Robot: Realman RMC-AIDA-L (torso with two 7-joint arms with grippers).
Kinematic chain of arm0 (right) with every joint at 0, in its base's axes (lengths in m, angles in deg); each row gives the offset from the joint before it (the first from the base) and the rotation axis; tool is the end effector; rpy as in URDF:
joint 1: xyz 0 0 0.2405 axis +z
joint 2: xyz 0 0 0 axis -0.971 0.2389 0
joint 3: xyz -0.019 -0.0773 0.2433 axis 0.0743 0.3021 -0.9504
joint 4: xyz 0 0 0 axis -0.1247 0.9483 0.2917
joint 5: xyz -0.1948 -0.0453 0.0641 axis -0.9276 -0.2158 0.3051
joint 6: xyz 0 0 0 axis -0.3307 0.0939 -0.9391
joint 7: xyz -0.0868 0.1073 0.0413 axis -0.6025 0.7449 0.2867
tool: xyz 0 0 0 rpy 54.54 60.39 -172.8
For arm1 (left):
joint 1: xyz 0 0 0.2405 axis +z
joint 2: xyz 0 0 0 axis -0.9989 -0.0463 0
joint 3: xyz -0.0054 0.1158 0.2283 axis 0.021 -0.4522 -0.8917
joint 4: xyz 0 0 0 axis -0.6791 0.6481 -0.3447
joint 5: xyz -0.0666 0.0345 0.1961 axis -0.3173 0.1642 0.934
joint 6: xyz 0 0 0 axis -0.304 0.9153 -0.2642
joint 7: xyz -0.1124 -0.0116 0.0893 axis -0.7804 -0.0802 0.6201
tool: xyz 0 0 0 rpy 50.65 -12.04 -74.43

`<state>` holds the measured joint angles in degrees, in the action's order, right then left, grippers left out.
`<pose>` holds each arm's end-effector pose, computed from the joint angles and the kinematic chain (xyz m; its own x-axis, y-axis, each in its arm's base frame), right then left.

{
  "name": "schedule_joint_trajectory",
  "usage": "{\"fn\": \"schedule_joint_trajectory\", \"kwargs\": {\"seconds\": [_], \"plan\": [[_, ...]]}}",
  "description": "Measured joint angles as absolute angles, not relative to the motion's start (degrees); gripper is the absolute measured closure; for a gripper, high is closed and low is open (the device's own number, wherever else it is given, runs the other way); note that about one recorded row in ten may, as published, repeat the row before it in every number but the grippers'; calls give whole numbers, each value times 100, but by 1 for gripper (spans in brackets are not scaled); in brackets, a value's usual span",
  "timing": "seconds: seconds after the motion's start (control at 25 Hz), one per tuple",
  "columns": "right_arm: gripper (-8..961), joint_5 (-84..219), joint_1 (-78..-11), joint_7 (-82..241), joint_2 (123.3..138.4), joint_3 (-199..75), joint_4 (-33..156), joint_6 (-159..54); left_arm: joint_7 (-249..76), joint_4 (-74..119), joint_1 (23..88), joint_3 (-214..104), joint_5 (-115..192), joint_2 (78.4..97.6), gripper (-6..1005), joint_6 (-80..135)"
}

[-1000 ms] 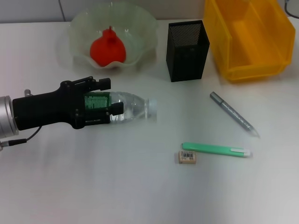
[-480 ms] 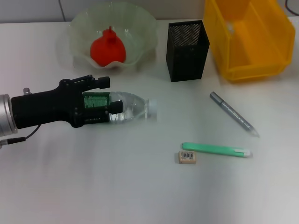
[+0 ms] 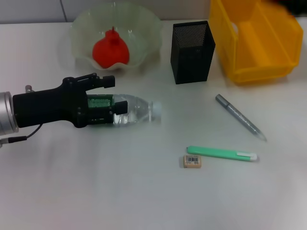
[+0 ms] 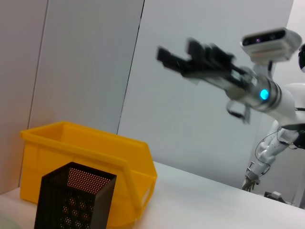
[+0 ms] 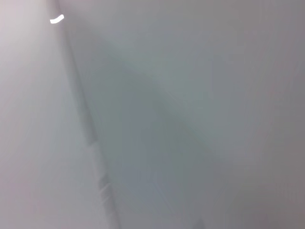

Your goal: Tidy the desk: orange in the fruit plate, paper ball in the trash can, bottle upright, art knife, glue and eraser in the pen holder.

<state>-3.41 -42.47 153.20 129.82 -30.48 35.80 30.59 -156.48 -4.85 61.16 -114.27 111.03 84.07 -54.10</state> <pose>0.2305 0.3717 0.0771 0.5477 -0.1096 -0.8294 -0.4892 -0.8462 -0.2113 -0.2646 0.3139 0.0101 0.7486 0.2544 0.6122 0.3860 -0.9181 -0.0905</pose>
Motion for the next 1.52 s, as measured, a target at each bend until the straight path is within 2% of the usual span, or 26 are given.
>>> {"fn": "schedule_joint_trajectory", "kwargs": {"seconds": [0.28, 0.36, 0.68, 0.96, 1.08, 1.16, 1.2, 1.44, 1.52], "plan": [[210, -2065, -4372, 15206, 13075, -2912, 3602, 3408, -15683, -486, 6000, -11458, 11136, 8369, 172, -5404], [210, -2407, -4410, 15204, 13137, -2913, 3604, 3318, -15711, -486, 5947, -11468, 11178, 8311, 172, -5365], [211, -2990, -4622, 14706, 13389, -2913, 3550, 2825, -15718, -493, 5899, -11476, 11186, 8280, 172, -5303], [211, -3024, -4696, 14639, 13425, -2942, 3543, 2645, -16026, -800, 5614, -11481, 11258, 8290, 172, -5242], [211, -3022, -4708, 14636, 13428, -2933, 3548, 2607, -16658, -1340, 5101, -11372, 12134, 8404, 172, -4962], [211, -3026, -4709, 14635, 13436, -2938, 3555, 2603, -16803, -1450, 5021, -11369, 12349, 8433, 172, -4871], [211, -3026, -4710, 14635, 13439, -2941, 3558, 2600, -17388, -1842, 4694, -11366, 13350, 8555, 172, -4537], [210, -3026, -4724, 14635, 13441, -2947, 3569, 2564, -18049, -2176, 4147, -11395, 15016, 8843, 173, -4282], [210, -3027, -4725, 14635, 13455, -2946, 3565, 2522, -18107, -2182, 4046, -11418, 15180, 8884, 173, -4283]]}}
